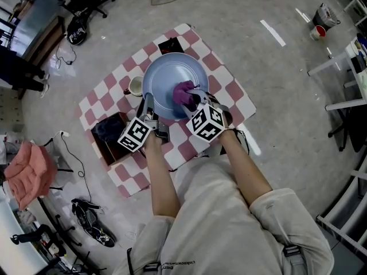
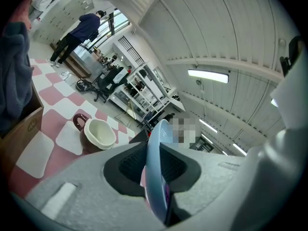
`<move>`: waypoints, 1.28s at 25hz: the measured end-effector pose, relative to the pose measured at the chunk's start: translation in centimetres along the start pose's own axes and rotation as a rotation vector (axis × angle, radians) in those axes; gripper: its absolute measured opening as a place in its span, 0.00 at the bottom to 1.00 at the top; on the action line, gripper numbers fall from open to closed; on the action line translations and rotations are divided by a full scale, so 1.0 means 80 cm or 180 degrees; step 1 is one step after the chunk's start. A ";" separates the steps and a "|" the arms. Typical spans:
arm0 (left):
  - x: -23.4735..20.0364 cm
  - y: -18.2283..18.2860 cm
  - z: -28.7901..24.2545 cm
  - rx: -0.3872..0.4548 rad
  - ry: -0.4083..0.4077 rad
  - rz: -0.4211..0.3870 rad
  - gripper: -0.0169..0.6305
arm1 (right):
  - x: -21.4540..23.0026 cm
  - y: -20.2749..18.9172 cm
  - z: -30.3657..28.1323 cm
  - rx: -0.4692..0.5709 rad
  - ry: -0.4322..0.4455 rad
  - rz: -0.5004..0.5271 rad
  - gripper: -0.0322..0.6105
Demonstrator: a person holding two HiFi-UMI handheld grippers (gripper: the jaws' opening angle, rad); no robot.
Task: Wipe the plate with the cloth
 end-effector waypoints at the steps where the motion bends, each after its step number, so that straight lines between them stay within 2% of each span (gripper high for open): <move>1: 0.000 -0.001 -0.001 -0.0001 -0.0008 0.0011 0.11 | -0.001 0.001 0.000 0.0014 0.0017 0.0011 0.26; 9: 0.018 -0.017 -0.016 -0.0131 -0.0053 -0.0023 0.11 | -0.008 0.005 0.008 0.0126 0.0166 0.0009 0.26; 13: 0.017 -0.024 -0.011 -0.0243 -0.0006 -0.0099 0.11 | -0.010 0.013 0.007 0.0165 0.0134 -0.0052 0.26; 20: 0.016 -0.026 -0.006 -0.0310 -0.0142 -0.0101 0.11 | -0.016 0.021 0.000 0.0198 0.0084 -0.0127 0.26; 32: 0.007 -0.026 0.001 -0.0323 -0.0289 0.0042 0.12 | -0.011 0.029 -0.004 0.0238 -0.0066 -0.0267 0.26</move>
Point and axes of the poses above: the fingertips, and each gripper's own axes: z backward along the fingers, x to its right, y out of its top, the point moved 8 cm from there along z, backward along the fingers, and after that the axes turned 10 degrees about -x, right-handed, at the moved point
